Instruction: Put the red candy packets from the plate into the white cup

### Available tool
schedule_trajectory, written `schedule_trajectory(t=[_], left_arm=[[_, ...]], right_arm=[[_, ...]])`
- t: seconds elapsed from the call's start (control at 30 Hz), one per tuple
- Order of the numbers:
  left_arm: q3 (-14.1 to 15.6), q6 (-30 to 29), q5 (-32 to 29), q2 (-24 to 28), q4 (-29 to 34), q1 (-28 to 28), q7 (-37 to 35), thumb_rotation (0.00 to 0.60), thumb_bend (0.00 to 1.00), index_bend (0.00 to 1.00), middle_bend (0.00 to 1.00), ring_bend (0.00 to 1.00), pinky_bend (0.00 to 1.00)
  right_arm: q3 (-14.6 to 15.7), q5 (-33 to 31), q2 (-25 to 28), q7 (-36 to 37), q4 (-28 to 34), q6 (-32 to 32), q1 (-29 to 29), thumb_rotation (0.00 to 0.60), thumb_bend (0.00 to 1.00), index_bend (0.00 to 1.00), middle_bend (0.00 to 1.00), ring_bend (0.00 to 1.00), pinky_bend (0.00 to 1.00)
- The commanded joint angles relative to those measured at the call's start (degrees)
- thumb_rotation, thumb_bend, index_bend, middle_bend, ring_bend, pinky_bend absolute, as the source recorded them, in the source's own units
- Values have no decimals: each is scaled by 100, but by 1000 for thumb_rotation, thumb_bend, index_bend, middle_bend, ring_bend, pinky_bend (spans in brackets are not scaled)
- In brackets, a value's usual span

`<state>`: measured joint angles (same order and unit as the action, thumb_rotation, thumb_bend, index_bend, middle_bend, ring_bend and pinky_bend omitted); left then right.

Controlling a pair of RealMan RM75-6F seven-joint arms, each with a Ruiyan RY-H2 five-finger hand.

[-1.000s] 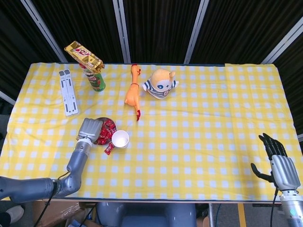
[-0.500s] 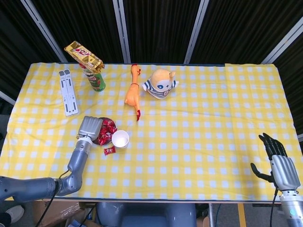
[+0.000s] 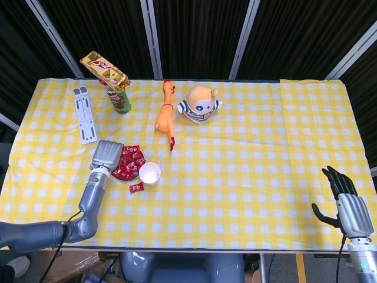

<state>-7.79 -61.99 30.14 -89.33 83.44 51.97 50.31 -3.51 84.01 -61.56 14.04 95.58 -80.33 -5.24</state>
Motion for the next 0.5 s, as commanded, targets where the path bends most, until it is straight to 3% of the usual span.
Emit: schedule_trajectory(t=[0.03,0.5], left_arm=[[-50,-78,118,211,254,-30,-58,600,469,548,614,873,912],[-197,-256,712,941,1559,-15,-237,600,470,544,612,873,912]], right_arm=[[-1,4,0,0,-1,2,-3,600,409,0,0,0,0],[-8,3,-4,-22,-1,-4,-6,600,409,0,0,0,0]])
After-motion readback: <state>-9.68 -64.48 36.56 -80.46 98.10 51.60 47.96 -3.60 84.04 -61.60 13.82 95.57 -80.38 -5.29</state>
